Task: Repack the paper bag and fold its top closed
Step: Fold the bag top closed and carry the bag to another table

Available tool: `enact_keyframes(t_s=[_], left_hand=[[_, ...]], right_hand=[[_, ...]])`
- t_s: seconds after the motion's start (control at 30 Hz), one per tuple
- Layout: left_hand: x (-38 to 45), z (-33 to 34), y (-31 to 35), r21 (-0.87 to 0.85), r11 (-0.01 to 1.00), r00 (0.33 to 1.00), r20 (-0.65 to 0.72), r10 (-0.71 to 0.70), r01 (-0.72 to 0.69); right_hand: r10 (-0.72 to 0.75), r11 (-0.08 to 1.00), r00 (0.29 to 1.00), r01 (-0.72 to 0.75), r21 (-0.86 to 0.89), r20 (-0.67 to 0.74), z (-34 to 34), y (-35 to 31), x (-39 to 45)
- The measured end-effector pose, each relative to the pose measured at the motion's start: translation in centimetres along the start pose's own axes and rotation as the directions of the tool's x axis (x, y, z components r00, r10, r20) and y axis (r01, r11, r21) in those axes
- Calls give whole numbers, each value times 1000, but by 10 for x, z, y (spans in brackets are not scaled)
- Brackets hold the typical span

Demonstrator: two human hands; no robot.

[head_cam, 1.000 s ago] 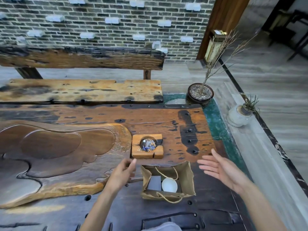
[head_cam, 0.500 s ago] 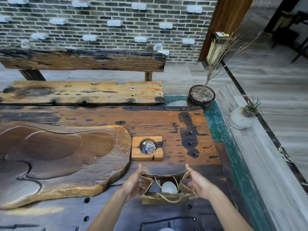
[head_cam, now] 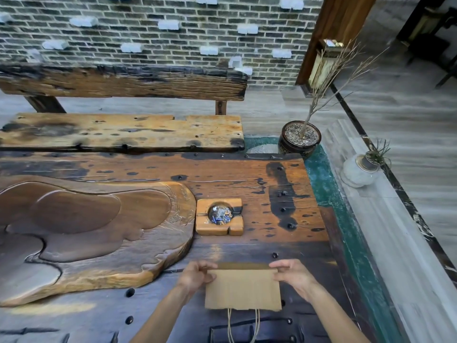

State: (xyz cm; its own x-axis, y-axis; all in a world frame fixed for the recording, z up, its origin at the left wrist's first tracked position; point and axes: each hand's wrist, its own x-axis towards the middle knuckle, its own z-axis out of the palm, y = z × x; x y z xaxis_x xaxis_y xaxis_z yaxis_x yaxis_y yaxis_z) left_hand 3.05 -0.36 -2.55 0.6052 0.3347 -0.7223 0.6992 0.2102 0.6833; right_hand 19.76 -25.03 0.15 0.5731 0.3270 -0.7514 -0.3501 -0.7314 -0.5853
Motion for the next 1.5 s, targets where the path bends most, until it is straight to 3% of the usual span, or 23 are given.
enact_keyframes(t_s=[0.13,0.3,0.47,0.6,0.73,1.03,1.13,1.3,1.5], left_hand=[[2,3,0,275,954,988,-64,138,-115],[11,5,4,583,773,965,86,248,-250],[16,23,11,722,634,954,135,266,-279],[20,34,13,738,596,937,144,319,-316],[24,27,7,757,569,930,138,341,-322],[35,9,4,781,481,915,309,259,-400],[32,9,4,750,514,905,292,309,-417],[26,5,-4,575,750,942,140,304,-327],[22,3,-16,484,824,951,61,304,-295]], right_hand=[[-101,967,994,86,-238,-50,5,-3,-4],[-213,736,975,198,-648,56,18,-14,2],[-231,548,963,248,-798,141,48,-41,8],[-252,461,942,319,-828,222,69,-59,9],[-282,466,935,328,-822,213,77,-60,9],[-274,434,908,412,-802,318,57,-50,9],[-325,410,901,409,-815,289,52,-44,11],[-443,397,882,353,-847,160,42,-26,15],[-432,546,885,408,-732,172,40,-12,23]])
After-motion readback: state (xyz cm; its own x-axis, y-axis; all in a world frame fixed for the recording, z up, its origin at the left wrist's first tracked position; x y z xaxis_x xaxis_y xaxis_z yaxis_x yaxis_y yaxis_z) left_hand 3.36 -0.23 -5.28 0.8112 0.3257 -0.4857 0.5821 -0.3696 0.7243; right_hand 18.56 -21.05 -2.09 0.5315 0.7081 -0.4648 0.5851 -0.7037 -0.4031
